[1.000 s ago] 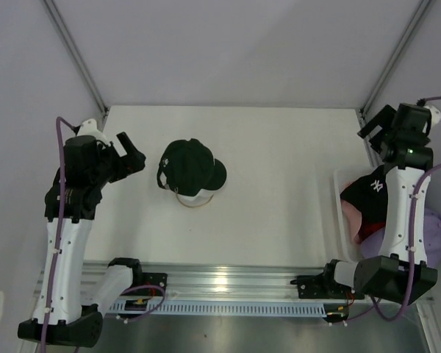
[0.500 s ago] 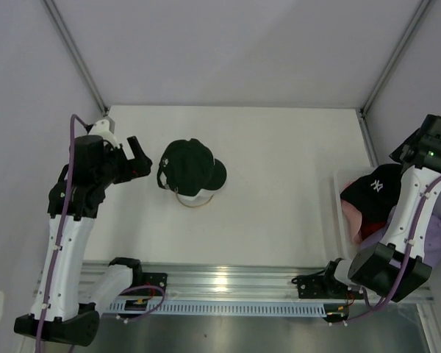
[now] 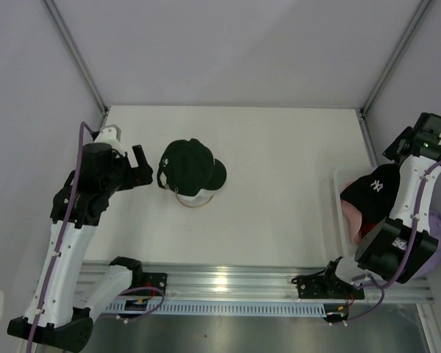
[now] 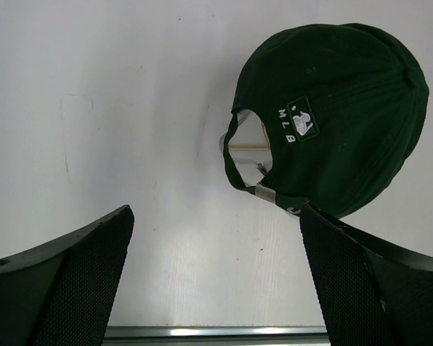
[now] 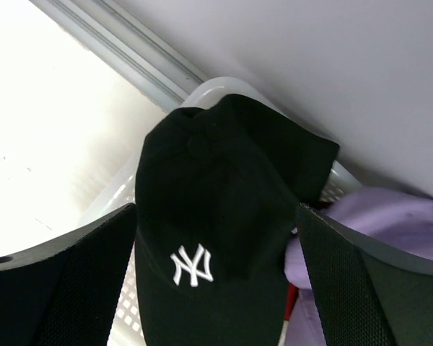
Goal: Stack the hats
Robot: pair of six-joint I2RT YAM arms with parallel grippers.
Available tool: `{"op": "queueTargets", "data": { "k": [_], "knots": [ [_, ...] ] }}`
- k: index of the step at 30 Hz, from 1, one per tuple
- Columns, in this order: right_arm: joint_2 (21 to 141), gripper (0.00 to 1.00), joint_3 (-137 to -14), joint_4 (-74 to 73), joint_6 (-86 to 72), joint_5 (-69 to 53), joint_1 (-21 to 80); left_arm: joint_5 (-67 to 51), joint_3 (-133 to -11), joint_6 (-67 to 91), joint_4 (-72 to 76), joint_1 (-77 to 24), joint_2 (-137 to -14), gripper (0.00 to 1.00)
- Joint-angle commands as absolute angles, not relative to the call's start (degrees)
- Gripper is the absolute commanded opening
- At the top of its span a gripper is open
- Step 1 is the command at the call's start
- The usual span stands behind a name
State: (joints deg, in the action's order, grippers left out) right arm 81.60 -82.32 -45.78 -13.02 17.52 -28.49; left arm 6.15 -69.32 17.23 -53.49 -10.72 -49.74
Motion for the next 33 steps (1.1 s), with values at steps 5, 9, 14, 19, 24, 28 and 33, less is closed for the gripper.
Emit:
{"op": "queueTargets", "data": {
  "k": [5, 9, 14, 19, 24, 28, 33],
  "knots": [
    [86.56, 0.94, -83.75, -41.04, -13.35, 20.11, -28.74, 6.42, -71.54, 14.68, -55.01, -11.16, -50.7, 0.99],
    [88.76, 0.95, -84.29, -41.31, -17.65, 24.69, -28.83, 5.46, -78.38, 14.33, -56.86, -11.6, -55.01, 0.99],
    [90.17, 0.94, -81.31, -37.72, -16.97, 26.46, -28.83, 0.88, -83.05, 15.12, -58.09, -11.6, -59.05, 0.99],
    [90.79, 0.8, -76.21, -32.53, -16.96, 22.87, -28.83, 1.14, -85.16, 16.52, -59.41, -11.6, -59.24, 1.0],
    [90.88, 0.45, -74.8, -29.1, -15.91, 18.55, -28.74, 1.67, -85.6, 16.44, -61.34, -11.6, -57.66, 0.99],
    [89.21, 0.22, -73.74, -27.08, -14.94, 18.28, -28.65, 2.2, -85.43, 16.52, -61.35, -11.6, -56.43, 1.0],
    [86.76, 0.0, -73.13, -25.93, -14.59, 16.97, -28.56, 2.37, -86.31, 16.08, -61.79, -11.69, -56.51, 1.0]
  ]
}}
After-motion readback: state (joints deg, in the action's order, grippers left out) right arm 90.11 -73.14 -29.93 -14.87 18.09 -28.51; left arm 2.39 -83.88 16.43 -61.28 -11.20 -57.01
